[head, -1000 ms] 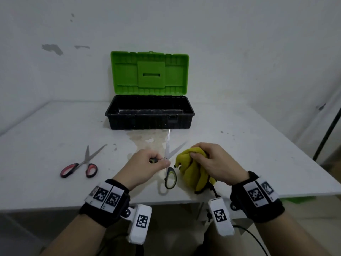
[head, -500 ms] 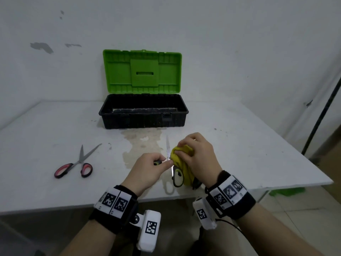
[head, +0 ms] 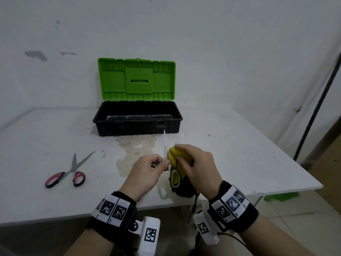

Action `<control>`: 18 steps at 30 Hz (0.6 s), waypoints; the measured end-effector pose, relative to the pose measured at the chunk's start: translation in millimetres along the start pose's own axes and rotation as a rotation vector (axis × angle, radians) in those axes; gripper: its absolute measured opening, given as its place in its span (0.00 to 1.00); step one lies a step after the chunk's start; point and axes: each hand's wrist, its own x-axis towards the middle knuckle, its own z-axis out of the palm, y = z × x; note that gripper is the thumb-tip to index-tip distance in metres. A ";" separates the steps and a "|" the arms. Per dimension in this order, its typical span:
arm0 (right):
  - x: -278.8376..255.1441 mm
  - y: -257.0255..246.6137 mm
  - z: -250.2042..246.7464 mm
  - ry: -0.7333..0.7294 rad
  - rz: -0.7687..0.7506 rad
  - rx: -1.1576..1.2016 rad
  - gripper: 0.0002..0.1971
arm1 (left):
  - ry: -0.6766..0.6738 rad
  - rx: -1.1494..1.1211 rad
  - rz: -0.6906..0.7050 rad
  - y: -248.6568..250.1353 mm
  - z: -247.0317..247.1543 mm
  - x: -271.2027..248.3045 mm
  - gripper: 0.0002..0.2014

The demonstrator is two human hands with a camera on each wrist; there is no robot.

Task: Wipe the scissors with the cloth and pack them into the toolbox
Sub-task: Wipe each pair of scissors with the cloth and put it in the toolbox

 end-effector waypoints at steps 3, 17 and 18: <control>-2.1 2.1 5.2 -0.027 -0.074 0.019 0.12 | 0.011 0.102 0.044 2.3 -2.7 -1.1 0.12; 12.0 19.5 6.4 0.080 -0.010 -0.065 0.08 | -0.021 0.165 0.086 -1.1 -7.4 2.5 0.14; 18.2 22.7 2.3 0.100 0.038 -0.078 0.08 | -0.024 0.162 0.072 -1.6 -7.1 2.7 0.14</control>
